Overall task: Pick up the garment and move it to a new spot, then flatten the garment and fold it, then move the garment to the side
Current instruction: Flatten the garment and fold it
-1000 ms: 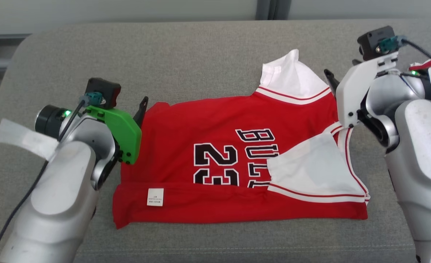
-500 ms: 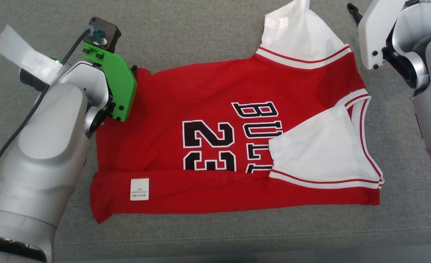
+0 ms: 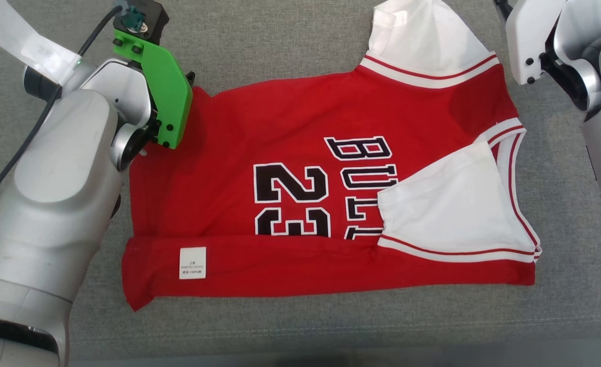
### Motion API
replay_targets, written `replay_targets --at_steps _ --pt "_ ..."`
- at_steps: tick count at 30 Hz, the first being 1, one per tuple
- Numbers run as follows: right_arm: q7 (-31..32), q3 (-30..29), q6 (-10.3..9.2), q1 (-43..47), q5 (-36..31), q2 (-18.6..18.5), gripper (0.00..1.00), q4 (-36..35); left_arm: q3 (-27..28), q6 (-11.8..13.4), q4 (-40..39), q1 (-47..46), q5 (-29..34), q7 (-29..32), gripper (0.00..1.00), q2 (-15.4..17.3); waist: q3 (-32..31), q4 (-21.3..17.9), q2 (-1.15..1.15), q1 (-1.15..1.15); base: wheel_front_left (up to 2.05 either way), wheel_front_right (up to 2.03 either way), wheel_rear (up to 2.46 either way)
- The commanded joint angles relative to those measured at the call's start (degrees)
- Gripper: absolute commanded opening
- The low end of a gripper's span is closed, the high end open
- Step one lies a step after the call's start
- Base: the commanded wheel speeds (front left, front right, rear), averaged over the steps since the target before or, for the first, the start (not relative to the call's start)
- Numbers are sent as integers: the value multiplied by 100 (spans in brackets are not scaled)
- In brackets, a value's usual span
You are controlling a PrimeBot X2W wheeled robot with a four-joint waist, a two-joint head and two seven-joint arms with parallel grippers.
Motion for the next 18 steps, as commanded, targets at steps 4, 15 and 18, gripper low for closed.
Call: replay_targets --at_steps 4,15,18 --pt "-69 23 -3 -15 35 -38 100 87 -45 9 -91 11 -128 318 100 43 -84 -1 0 -1 0 0 0" --pt "-79 48 -4 -158 87 -57 100 -6 -146 42 -185 169 -265 727 80 199 118 -162 0 -1 0 0 0" --pt "-50 14 -4 -163 73 -98 100 -38 -168 51 -126 198 -326 829 54 197 171 -173 0 -1 0 0 0"
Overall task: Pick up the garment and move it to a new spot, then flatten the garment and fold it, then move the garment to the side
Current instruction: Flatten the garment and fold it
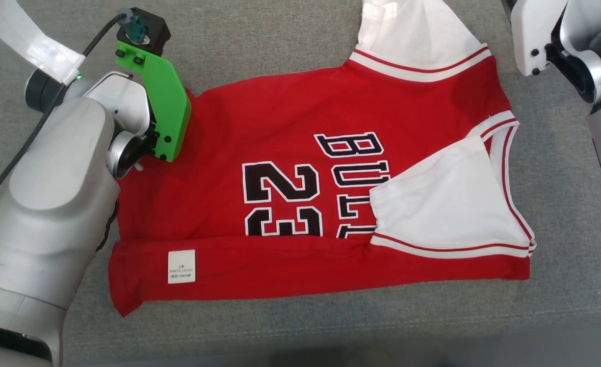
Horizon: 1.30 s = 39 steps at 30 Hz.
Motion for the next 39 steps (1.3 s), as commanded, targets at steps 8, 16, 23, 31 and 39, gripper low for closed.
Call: replay_targets --at_steps 8,16,23,31,39 --pt "47 -76 -4 -120 -60 -134 100 -65 -134 -1 28 69 -55 152 0 23 113 67 0 0 0 0 0" --pt "120 190 -5 -305 154 -75 100 256 -231 4 50 148 -111 125 0 -141 151 257 0 0 0 0 0" --pt "-31 474 -5 -595 267 -187 100 791 -316 -16 55 34 -130 -17 0 -370 264 504 0 0 0 0 0" --pt "-394 513 -5 -882 147 -205 100 1485 -378 -29 113 -136 -206 -223 0 -645 479 756 0 0 0 0 0" --pt "-656 505 -5 -1117 198 -120 100 2023 -475 -33 280 -207 -252 -326 0 -738 607 912 0 0 0 0 0"
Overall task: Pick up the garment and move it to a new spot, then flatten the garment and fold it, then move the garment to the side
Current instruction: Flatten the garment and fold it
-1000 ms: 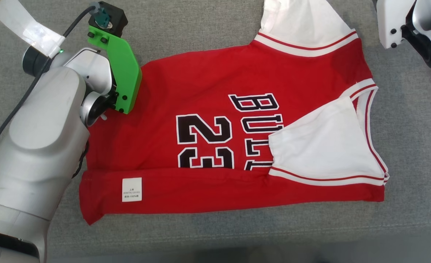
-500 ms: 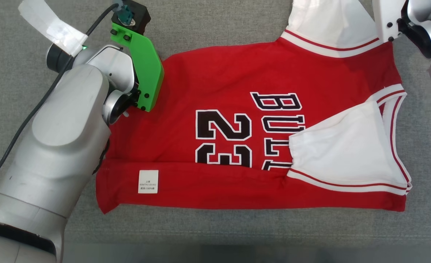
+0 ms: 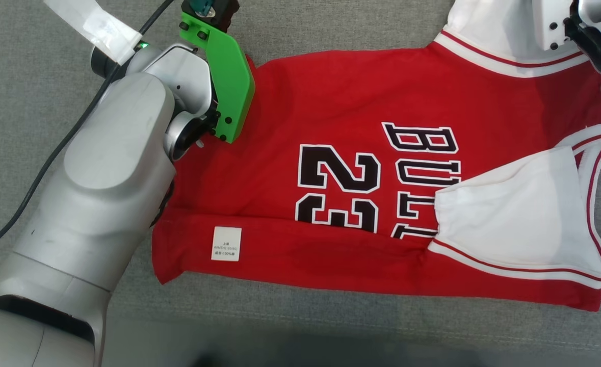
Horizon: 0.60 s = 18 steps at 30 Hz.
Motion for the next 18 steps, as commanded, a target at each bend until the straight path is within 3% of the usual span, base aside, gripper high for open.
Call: replay_targets --at_steps 1,6,7,8,9,10,12,13,14,16,18 --pt "3 11 -5 -93 64 38 100 122 -139 -1 253 183 -42 31 0 -42 43 62 0 0 0 0 0" --pt "-29 98 -3 -114 142 89 100 372 -173 -8 336 142 -90 -7 0 -71 74 144 0 0 0 0 0" --pt "26 96 -3 -117 154 93 94 439 -171 -3 348 128 -90 -45 0 -76 88 161 0 0 0 0 0" --pt "75 81 -3 -121 163 98 75 510 -175 2 366 112 -91 -64 0 -85 100 177 0 0 0 0 0" --pt "122 39 -3 -123 184 101 67 588 -174 3 389 102 -102 -90 0 -96 111 189 0 0 0 0 0" --pt "163 -20 -4 -114 197 103 52 670 -162 8 406 94 -110 -129 0 -108 119 199 0 0 0 0 0" --pt "246 -120 -8 -100 169 110 45 828 -174 8 452 71 -109 -170 0 -129 133 220 0 0 0 0 0" --pt "283 -153 -8 -91 148 124 34 886 -179 8 476 60 -109 -191 0 -135 134 227 0 0 0 0 0" --pt "283 -153 -8 -91 148 124 34 886 -179 8 476 60 -109 -191 0 -135 134 227 0 0 0 0 0" --pt "323 -308 -15 -98 54 100 7 1028 -195 9 526 49 -104 -210 0 -138 132 230 0 0 0 0 0" --pt "359 -459 -15 -101 -68 112 0 1138 -210 14 576 38 -101 -237 0 -143 122 234 0 0 0 0 0"
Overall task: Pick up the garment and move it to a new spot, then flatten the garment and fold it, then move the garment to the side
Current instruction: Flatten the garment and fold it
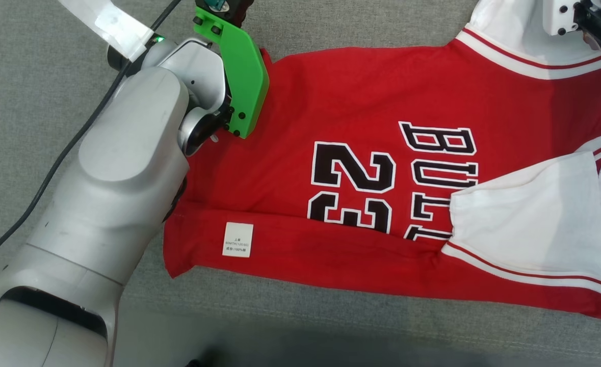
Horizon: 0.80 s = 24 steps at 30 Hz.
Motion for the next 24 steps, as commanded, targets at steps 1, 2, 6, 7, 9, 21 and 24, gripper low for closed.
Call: replay_targets --at_steps 1,2,6,7,9,21,24 --pt "144 -54 -29 236 -139 -107 0 280 -114 49 293 197 19 86 0 68 -6 3 0 0 0 0 0" --pt "160 -82 -29 241 -189 -81 0 308 -118 53 315 191 21 74 0 69 -10 3 0 0 0 0 0" --pt "179 -144 -27 270 -298 -7 0 343 -120 64 375 154 13 17 0 80 -11 -13 0 0 0 0 0" --pt "95 -160 -27 274 -324 8 0 308 -119 72 387 149 10 7 0 81 -10 -19 0 0 0 0 0" --pt "-40 -204 -28 281 -356 5 0 250 -92 108 392 143 14 -95 0 85 -20 -34 0 0 0 0 0" --pt "-822 -505 -21 703 520 83 0 -485 112 339 287 94 3 -837 0 137 -546 -151 0 0 0 0 0" --pt "-851 -418 -21 1024 1052 -19 0 -975 201 432 167 176 30 -1192 0 249 -703 -187 0 0 0 0 0"
